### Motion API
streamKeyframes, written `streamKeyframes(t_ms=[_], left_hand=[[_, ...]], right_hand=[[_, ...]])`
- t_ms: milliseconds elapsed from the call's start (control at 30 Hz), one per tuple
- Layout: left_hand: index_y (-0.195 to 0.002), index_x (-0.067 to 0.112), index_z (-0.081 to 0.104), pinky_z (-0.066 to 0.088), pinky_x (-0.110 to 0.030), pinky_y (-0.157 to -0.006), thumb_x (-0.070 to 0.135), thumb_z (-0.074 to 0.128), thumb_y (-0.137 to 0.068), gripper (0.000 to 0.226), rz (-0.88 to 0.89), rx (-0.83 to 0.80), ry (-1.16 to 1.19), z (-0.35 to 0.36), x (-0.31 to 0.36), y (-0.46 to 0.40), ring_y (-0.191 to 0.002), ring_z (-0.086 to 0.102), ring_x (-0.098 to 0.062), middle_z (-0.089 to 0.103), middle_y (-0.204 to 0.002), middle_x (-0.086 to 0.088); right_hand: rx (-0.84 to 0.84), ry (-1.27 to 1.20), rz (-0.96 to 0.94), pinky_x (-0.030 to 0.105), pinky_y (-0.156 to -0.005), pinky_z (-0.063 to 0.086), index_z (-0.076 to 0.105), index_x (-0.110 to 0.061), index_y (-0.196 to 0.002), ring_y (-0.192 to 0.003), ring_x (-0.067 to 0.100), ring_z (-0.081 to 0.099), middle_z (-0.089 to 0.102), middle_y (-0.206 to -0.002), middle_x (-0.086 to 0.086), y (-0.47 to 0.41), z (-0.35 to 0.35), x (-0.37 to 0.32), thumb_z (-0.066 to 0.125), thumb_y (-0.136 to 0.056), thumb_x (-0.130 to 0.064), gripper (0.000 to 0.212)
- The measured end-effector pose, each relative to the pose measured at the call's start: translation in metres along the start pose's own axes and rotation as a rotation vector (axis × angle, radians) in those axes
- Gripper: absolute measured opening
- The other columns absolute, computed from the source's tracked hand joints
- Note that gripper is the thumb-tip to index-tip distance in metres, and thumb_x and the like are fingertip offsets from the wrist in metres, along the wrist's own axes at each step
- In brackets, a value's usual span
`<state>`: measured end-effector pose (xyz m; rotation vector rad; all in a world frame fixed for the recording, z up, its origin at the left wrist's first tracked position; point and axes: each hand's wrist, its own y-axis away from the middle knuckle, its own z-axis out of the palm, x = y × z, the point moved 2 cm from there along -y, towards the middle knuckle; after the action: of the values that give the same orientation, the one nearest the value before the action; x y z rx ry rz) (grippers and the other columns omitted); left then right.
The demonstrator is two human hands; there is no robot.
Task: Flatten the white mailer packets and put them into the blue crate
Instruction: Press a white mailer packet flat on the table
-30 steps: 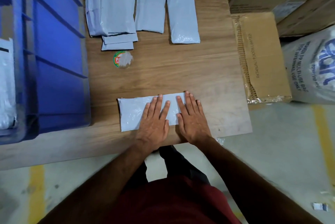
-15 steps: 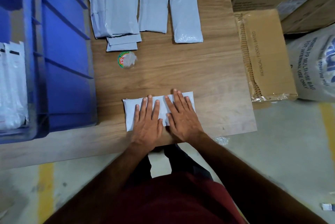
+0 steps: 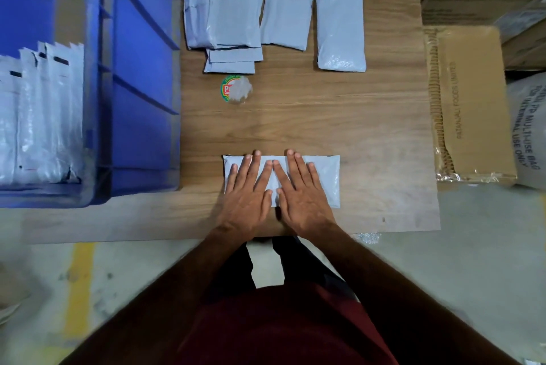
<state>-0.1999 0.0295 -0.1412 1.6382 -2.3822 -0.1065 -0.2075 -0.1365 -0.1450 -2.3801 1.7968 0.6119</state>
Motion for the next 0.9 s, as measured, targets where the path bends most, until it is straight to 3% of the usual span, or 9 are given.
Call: streamKeyframes(t_ms=[200, 400, 533, 667, 767, 900], left_hand=[[-0.161, 0.004, 0.016, 0.015, -0.051, -0.125, 0.034, 0.031, -0.100, 0.069, -0.073, 0.051, 0.008, -0.009, -0.016, 0.009, -0.157, 0.007, -0.032, 0.009, -0.168, -0.020], [-0.160, 0.000, 0.013, 0.019, -0.051, -0.124, 0.041, 0.032, -0.099, 0.076, -0.062, -0.025, 0.030, -0.006, -0.030, 0.014, -0.157, 0.002, -0.033, 0.004, -0.168, -0.021], [-0.161, 0.005, 0.012, 0.012, -0.050, -0.126, 0.062, 0.038, -0.099, 0.088, 0.113, -0.042, -0.072, -0.015, -0.037, 0.020, -0.157, 0.001, -0.032, 0.002, -0.169, -0.019], [-0.160, 0.013, 0.026, 0.030, -0.047, -0.121, 0.057, 0.032, -0.102, 0.073, 0.178, -0.052, -0.088, -0.016, -0.049, 0.010, -0.155, 0.020, -0.029, 0.018, -0.168, -0.013], [-0.156, 0.015, 0.037, 0.037, -0.044, -0.118, 0.054, 0.030, -0.102, 0.067, 0.183, -0.092, -0.077, -0.025, -0.048, 0.003, -0.150, 0.033, -0.027, 0.030, -0.164, -0.012], [-0.158, 0.015, 0.032, 0.035, -0.043, -0.119, 0.062, 0.031, -0.100, 0.074, 0.169, -0.154, -0.060, -0.041, -0.046, 0.003, -0.151, 0.032, -0.026, 0.030, -0.164, -0.012]], right_hand=[[-0.021, 0.034, -0.011, 0.049, -0.127, 0.003, 0.013, -0.009, -0.162, -0.157, 0.028, -0.006, -0.001, -0.170, 0.016, -0.003, -0.003, -0.007, 0.039, -0.099, -0.029, 0.071], [-0.053, 0.030, -0.051, 0.050, -0.126, 0.011, 0.014, -0.009, -0.162, -0.158, 0.027, 0.000, 0.004, -0.170, 0.015, -0.005, 0.003, -0.017, 0.030, -0.103, -0.032, 0.066], [-0.068, -0.009, -0.084, 0.052, -0.126, 0.007, 0.013, -0.012, -0.163, -0.158, 0.026, -0.005, -0.001, -0.170, 0.014, 0.004, -0.011, -0.004, 0.039, -0.104, -0.039, 0.070], [-0.061, 0.009, -0.080, 0.051, -0.126, -0.001, 0.013, -0.013, -0.163, -0.158, 0.027, -0.004, -0.001, -0.170, 0.014, 0.030, -0.023, 0.019, 0.050, -0.099, -0.054, 0.085], [-0.075, 0.089, -0.048, 0.051, -0.126, 0.005, 0.015, -0.016, -0.163, -0.158, 0.028, 0.003, 0.005, -0.170, 0.014, 0.031, -0.026, 0.023, 0.035, -0.102, -0.041, 0.069], [-0.110, 0.137, 0.029, 0.050, -0.126, 0.015, 0.028, -0.017, -0.160, -0.155, 0.028, 0.020, 0.023, -0.167, 0.012, 0.017, -0.037, 0.020, 0.024, -0.091, -0.032, 0.071]])
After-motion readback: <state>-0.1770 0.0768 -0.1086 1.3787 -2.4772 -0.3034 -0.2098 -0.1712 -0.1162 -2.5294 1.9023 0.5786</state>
